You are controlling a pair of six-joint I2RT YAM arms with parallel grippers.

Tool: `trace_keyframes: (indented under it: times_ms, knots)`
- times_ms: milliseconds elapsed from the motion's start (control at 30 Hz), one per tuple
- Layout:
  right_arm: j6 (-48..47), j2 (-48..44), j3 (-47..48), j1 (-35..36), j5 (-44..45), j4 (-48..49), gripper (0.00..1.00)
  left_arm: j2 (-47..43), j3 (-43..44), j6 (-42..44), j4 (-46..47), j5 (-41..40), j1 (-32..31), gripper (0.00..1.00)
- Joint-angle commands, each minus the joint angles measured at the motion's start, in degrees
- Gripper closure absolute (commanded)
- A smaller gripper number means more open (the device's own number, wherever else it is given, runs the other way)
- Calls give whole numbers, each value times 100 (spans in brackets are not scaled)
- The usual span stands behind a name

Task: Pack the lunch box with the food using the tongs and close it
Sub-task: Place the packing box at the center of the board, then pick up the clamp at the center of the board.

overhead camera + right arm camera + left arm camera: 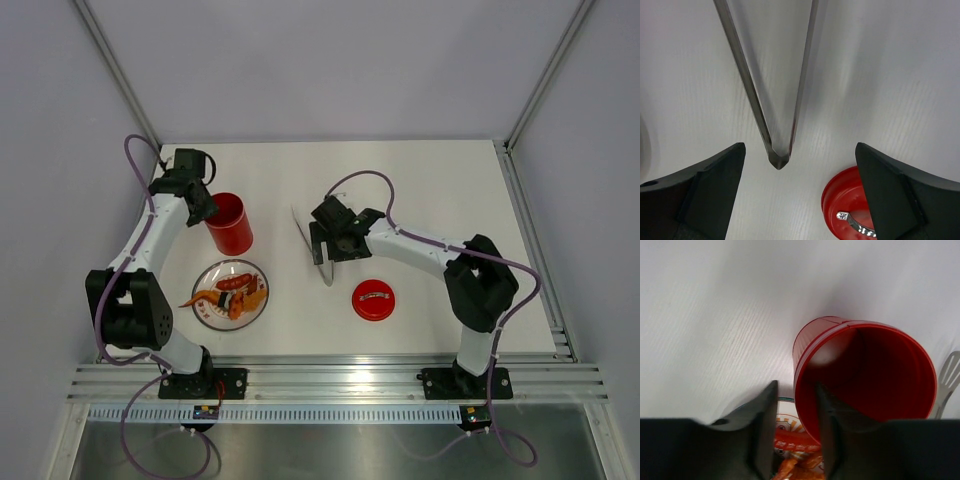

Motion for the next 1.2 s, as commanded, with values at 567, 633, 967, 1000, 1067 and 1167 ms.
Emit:
trace_keyframes:
  times_ms: [567, 633, 967, 1000, 1067, 1167]
  knots:
    - [-468, 1546, 502, 243, 825, 1476, 2, -1436, 529, 42, -637, -193, -167, 1]
    - [-477, 1651, 520, 243, 905, 1555, 7, -1823, 389, 60, -673, -201, -159, 1]
    - [-635, 1644, 564, 243, 1019, 1521, 64, -2580, 10, -28, -1173, -175, -141, 1]
    - [-705, 1565, 546, 243, 1019, 1451, 70, -2623, 10, -37, -1191, -210, -150, 1]
    - [-776, 1249, 476, 243, 993, 1363, 80, -2755, -16, -72, -1183, -341, -141, 1]
    - [-1004, 774, 528, 243, 888, 898, 88, -2878, 2, -28, -1174, -508, -132, 1]
